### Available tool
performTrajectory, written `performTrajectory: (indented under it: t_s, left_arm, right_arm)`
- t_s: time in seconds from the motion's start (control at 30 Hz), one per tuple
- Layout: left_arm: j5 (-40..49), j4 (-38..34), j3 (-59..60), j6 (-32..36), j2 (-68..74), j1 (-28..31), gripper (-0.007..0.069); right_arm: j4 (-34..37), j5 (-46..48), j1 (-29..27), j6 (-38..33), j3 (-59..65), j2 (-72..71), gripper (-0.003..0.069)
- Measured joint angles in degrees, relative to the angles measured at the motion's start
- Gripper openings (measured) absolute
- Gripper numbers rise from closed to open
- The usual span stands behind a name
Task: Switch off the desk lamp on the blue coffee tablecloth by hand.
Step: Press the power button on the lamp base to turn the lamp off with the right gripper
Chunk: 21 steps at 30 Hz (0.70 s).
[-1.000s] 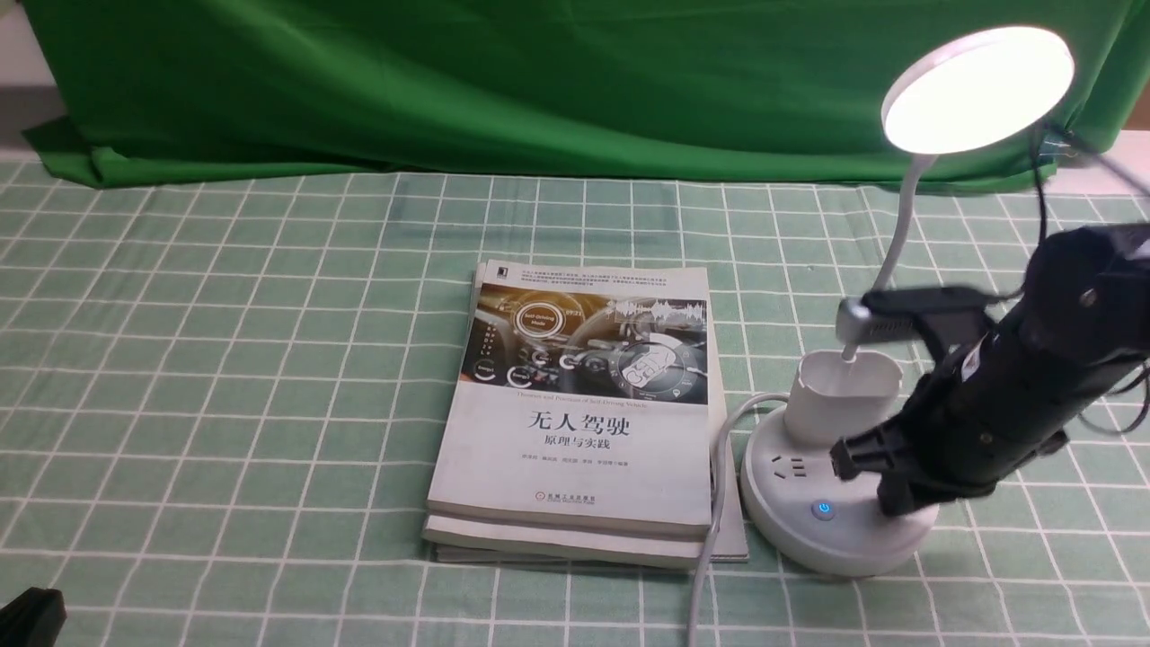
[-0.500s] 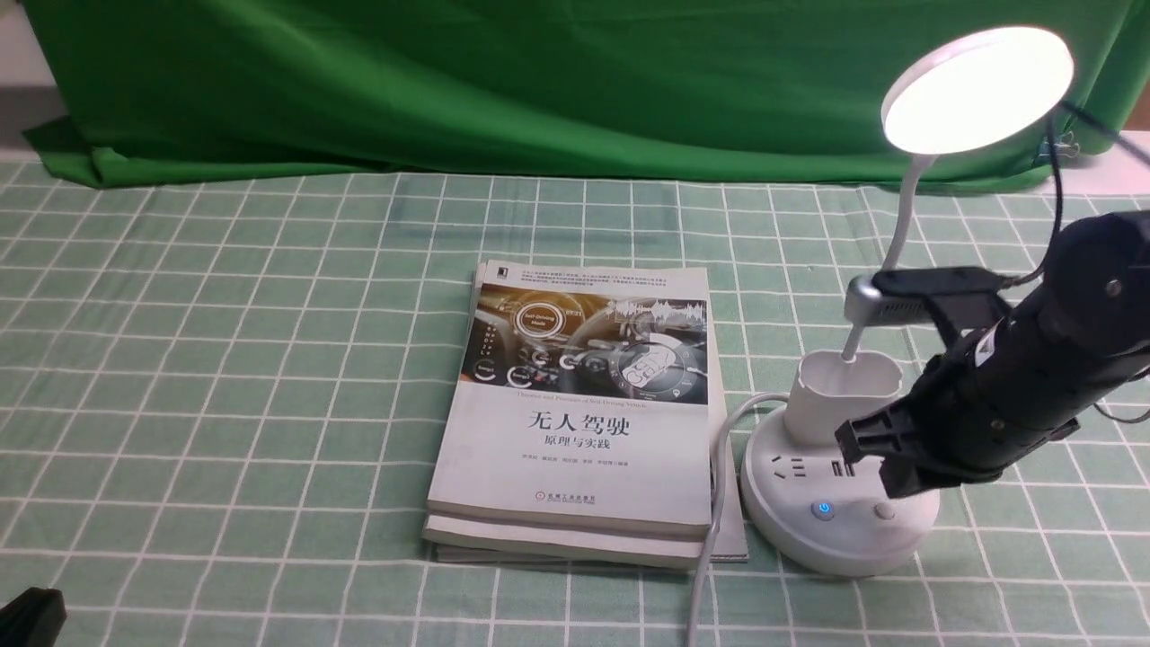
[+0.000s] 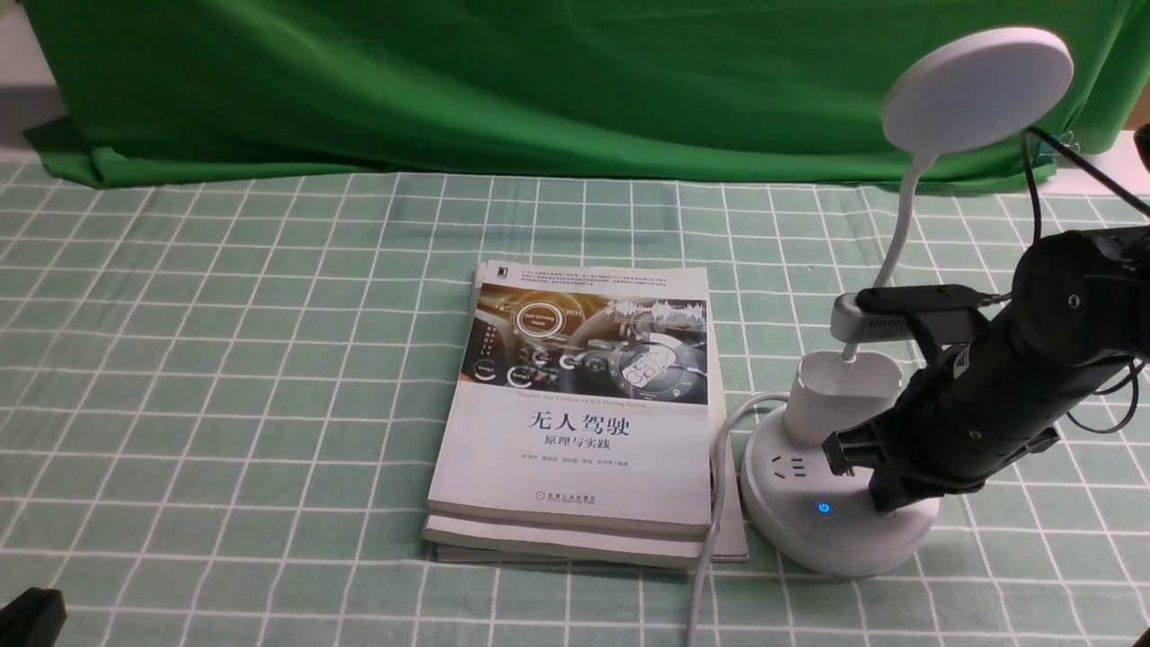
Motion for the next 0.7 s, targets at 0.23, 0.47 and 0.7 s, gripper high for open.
performTrajectory:
  t_s: [0.23, 0.47, 0.7]
  left_arm:
    - [0.0, 0.0, 0.0, 0.0, 0.0, 0.0, 0.0]
    - [0.0, 0.0, 0.0, 0.0, 0.0, 0.0, 0.0]
    - [0.0, 0.0, 0.0, 0.0, 0.0, 0.0, 0.0]
  right_arm:
    - [0.0, 0.1, 0.0, -0.4, 0.2, -2.1, 0.0035]
    - [0.0, 0.9, 0.0, -0.5, 0.4, -4.1, 0.0035]
    - [0.0, 0.4, 1.2, -0.6, 0.4, -1.8, 0.0035]
